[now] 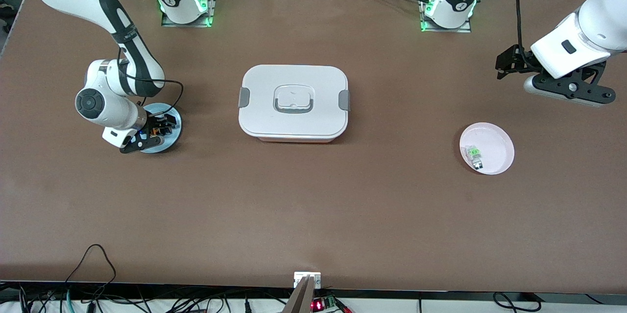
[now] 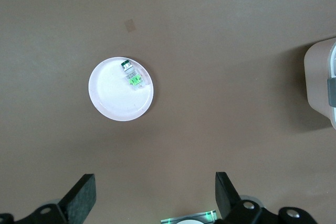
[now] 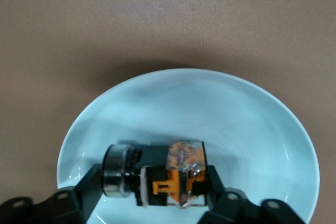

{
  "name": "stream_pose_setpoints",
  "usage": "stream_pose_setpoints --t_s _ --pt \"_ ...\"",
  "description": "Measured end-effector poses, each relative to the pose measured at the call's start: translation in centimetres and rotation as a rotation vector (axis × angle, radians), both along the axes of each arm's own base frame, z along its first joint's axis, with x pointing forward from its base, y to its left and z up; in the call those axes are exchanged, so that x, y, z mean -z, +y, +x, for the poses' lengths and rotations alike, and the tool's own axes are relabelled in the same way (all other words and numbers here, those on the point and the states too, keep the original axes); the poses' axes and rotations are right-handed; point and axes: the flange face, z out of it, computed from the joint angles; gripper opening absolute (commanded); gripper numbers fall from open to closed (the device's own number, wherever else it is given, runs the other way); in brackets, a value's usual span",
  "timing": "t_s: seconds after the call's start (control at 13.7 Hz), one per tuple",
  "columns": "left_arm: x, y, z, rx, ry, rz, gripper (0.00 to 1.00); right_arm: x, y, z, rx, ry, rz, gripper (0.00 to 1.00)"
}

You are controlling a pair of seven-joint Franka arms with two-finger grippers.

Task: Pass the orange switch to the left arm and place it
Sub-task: 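Lower the right gripper and grasp the black-orange switch, then lift the switch with the right gripper off the blue plate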

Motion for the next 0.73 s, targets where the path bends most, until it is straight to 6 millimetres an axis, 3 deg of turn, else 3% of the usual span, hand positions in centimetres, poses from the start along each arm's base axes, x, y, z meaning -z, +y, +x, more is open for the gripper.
stream_pose_setpoints --t_s 0.15,0.73 --pt "0.00 0.00 0.00 0.000 0.000 0.000 1.00 -0.10 0.00 0.12 -0.007 -0.003 0.001 0.41" --pt "0.04 -0.03 0.02 0.000 0.001 0.000 1.00 -0.84 -0.01 0.76 -0.017 -0.022 0.002 0.40"
